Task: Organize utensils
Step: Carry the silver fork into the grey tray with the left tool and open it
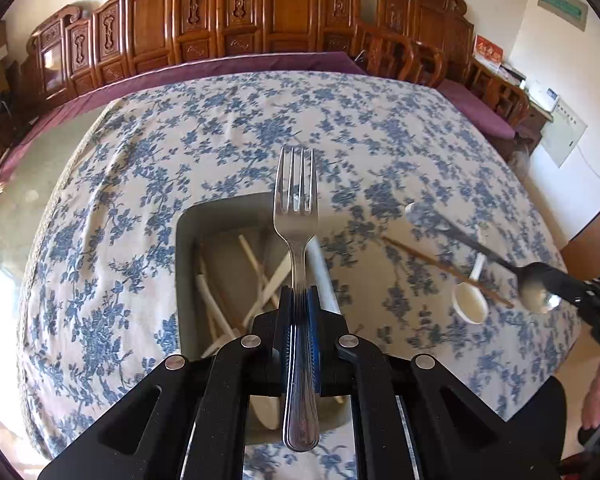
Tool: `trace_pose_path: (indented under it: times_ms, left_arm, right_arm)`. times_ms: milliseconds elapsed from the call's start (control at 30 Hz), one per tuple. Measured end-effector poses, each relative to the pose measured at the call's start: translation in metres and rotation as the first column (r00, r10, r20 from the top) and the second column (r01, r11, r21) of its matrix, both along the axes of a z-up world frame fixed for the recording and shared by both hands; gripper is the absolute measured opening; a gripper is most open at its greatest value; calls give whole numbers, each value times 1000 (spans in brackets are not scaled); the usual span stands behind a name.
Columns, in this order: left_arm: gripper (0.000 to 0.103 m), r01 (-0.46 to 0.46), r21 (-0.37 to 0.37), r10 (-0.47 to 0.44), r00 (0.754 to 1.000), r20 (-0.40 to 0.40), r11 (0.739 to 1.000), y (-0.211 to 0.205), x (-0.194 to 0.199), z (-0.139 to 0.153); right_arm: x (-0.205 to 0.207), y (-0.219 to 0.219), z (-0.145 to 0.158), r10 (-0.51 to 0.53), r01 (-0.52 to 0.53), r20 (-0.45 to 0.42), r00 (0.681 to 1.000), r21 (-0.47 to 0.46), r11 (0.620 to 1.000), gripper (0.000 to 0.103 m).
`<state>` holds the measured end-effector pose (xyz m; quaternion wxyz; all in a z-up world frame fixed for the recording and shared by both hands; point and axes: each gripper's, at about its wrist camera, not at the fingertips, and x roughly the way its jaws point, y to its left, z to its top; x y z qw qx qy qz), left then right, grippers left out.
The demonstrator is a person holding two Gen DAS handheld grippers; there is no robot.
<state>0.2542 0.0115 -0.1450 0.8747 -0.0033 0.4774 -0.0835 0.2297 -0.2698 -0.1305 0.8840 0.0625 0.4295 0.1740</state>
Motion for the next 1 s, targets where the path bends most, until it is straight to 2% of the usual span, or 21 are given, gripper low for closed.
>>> trace_pose_path:
  times_ms: [400, 1000]
  left_arm:
    - [6, -25, 25, 27, 996, -83, 999, 13, 19, -43]
    - [7, -23, 36, 28, 989, -148, 999, 3, 37, -71]
  right_arm:
    - [1, 1, -5, -1, 1, -17, 1000, -14, 1000, 3]
    - [4, 1, -12, 3, -4, -34, 999, -24, 1000, 3]
